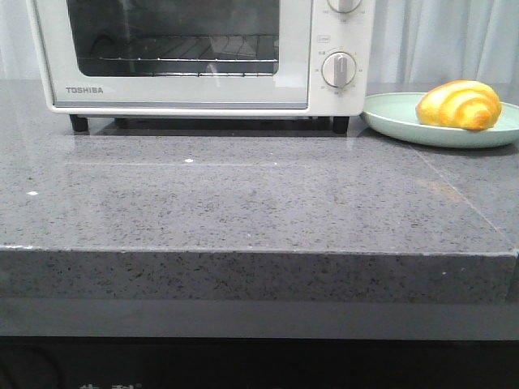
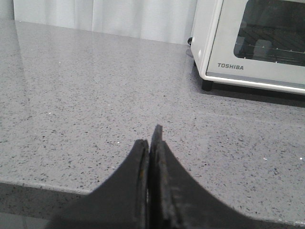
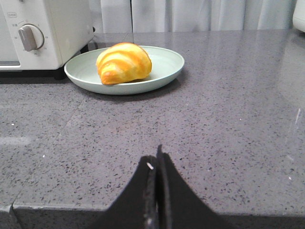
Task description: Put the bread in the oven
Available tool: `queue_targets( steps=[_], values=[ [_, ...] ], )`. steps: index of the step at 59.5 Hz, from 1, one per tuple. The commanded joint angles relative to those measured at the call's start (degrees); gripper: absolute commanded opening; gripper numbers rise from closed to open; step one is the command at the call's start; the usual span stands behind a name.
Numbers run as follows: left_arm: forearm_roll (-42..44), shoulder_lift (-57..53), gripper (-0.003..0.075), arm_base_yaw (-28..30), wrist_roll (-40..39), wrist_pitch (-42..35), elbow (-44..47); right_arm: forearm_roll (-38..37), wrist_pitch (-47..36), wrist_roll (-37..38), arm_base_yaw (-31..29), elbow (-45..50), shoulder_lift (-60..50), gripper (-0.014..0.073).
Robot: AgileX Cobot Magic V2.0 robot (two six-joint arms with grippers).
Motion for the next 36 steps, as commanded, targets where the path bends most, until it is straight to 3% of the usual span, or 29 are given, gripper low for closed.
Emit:
queue_targets(
  steps=[1, 25, 36],
  values=[
    [-0.51, -1.04, -0.0020, 0.00, -0.55, -5.08, 0.35, -0.04, -4.18, -0.56, -0.41, -0.35, -1.28, -0.0066],
    [-0.51, -1.04, -0.0020, 0.00, -0.55, -5.40, 0.35, -0.04, -9.39, -0.56, -0.41, -0.35, -1.28, -0.0066],
    [-1.78, -1.04, -0.0020, 0.00, -0.55, -12.41, -0.26, -0.04, -14.40, -0.51, -0.41, -1.34, -1.28, -0.0066]
  ],
)
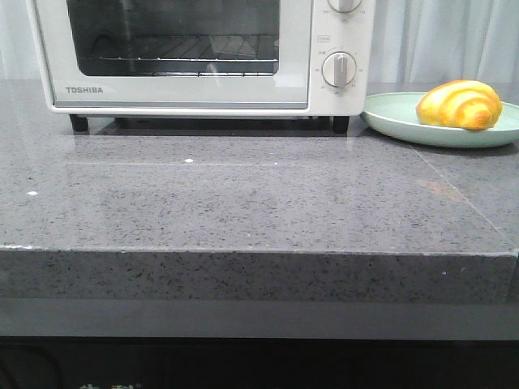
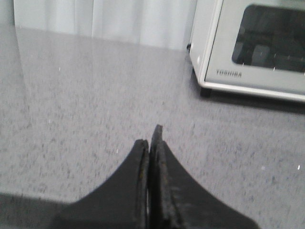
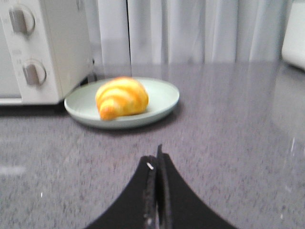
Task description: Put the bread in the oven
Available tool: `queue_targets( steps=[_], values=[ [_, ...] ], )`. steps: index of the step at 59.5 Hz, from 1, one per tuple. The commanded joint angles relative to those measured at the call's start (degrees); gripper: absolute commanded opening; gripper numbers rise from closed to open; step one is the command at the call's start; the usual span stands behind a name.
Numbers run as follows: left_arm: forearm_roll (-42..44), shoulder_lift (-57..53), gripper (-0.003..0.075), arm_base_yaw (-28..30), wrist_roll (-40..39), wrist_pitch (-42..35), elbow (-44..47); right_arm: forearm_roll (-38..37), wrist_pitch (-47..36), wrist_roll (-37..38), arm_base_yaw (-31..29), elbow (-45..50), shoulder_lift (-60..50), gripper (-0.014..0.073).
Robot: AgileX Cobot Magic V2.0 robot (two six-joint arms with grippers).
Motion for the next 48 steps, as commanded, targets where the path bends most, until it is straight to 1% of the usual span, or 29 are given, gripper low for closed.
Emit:
queue_targets(
  steps=[1, 5, 7, 9, 16, 19, 24, 32, 38, 42, 48],
  values=[
    [-1.74, -1.04, -0.0020, 0.00, -0.55, -9.47, -0.43, -0.04, -6.21, -0.51, -0.41, -1.63, -1.28, -0.0066],
    [-1.74, -1.04, -0.0020, 0.00, -0.55, -9.97, -2.06, -0.04, -4.57, -0.51, -0.41, -3.64, -1.28, -0.0066],
    [-1.74, -0.91, -0.0020, 0.00, -0.55, -9.86, -3.31, -0.04, -2.81, -0.51, -0.41, -5.16, -1.28, -0.0066],
    [-0.79, -0.60, -0.0020, 0.00, -0.55, -9.56, -5.72, -0.04, 0.66, -0.51, -0.41, -8.23, -1.25, -0.0066],
    [3.88, 3.39, -0.0020, 0.00, -0.55, -4.12, -13.26, -0.04, 12.23, -0.51, -0.41, -16.47, 1.77, -0.0064],
    [4.94, 6.47, -0.0020, 0.00, -0.55, -0.99, -16.83, -0.10, 15.39, -0.51, -0.41, -19.79, 4.72, -0.0065],
    [5.07, 13.63, -0.0020, 0.00, -0.55, 1.54, -21.57, -0.10, 18.92, -0.51, -0.41, -23.90, 10.00, -0.0065],
    [4.84, 25.55, -0.0021, -0.10, -0.55, 1.30, -27.34, 0.09, 19.71, -0.51, -0.11, -27.57, 17.05, -0.0065],
    [4.86, 33.24, -0.0020, -1.04, -0.55, -0.43, -30.97, 1.54, 18.91, -0.51, 0.04, -28.00, 18.67, -0.0065],
    [4.86, 37.77, -0.0020, -3.00, -0.55, -3.17, -33.35, 1.85, 18.22, -0.51, 0.04, -28.00, 18.52, -0.0065],
    [4.86, 43.94, -0.0020, -7.88, -0.55, -9.17, -36.98, 1.85, 17.90, -0.51, 0.04, -28.00, 18.52, -0.0065]
  ],
)
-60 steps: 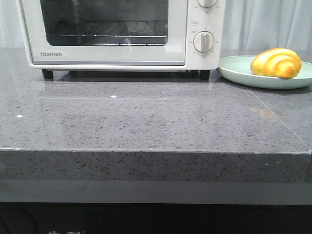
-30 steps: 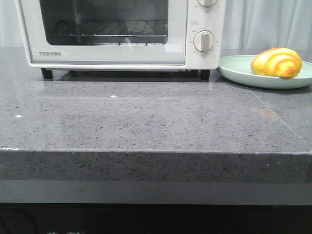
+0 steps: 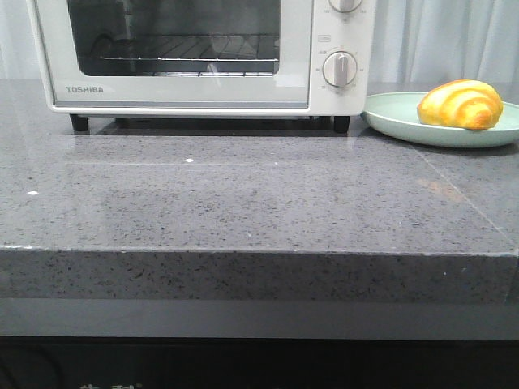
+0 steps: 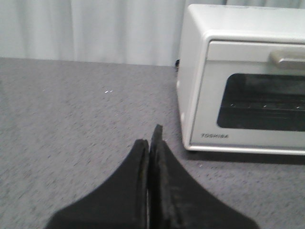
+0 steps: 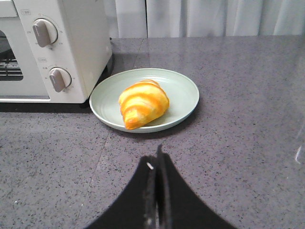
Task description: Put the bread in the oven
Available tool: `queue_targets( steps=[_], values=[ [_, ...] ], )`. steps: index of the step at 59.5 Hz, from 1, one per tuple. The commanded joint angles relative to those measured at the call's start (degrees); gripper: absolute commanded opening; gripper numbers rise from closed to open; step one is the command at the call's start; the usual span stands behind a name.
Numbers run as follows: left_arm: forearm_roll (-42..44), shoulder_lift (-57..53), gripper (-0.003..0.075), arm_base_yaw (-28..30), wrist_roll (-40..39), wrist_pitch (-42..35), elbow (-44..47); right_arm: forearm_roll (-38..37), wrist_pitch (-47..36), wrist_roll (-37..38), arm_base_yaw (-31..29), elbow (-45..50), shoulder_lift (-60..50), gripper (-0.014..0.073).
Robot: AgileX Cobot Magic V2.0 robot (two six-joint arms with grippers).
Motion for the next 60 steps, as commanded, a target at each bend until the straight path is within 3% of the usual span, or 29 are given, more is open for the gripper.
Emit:
queue_targets(
  steps=[1, 8, 22, 36, 60],
  values=[
    [0.15, 4.91, -0.0021, -4.09, -0.55, -10.38, -4.63, 0.65, -5.15, -0.51, 0.04, -2.03, 1.00, -0.0065],
    [0.15, 11.07, -0.0021, -10.69, -0.55, -17.21, -8.56, 0.65, -5.10, -0.51, 0.04, -2.03, 1.00, -0.0065],
    [0.06, 26.42, -0.0021, -20.80, -0.55, -17.50, -21.96, 0.65, -5.10, -0.51, 0.04, -2.03, 1.00, -0.0065],
    [0.06, 37.07, -0.0020, -22.43, -0.55, -17.39, -30.65, 0.65, -5.10, -0.51, 0.04, -2.03, 1.00, -0.0065],
    [0.06, 42.43, -0.0020, -21.93, -0.55, -16.97, -31.85, 0.65, -5.10, -0.51, 0.04, -2.03, 1.00, -0.0065]
  ],
)
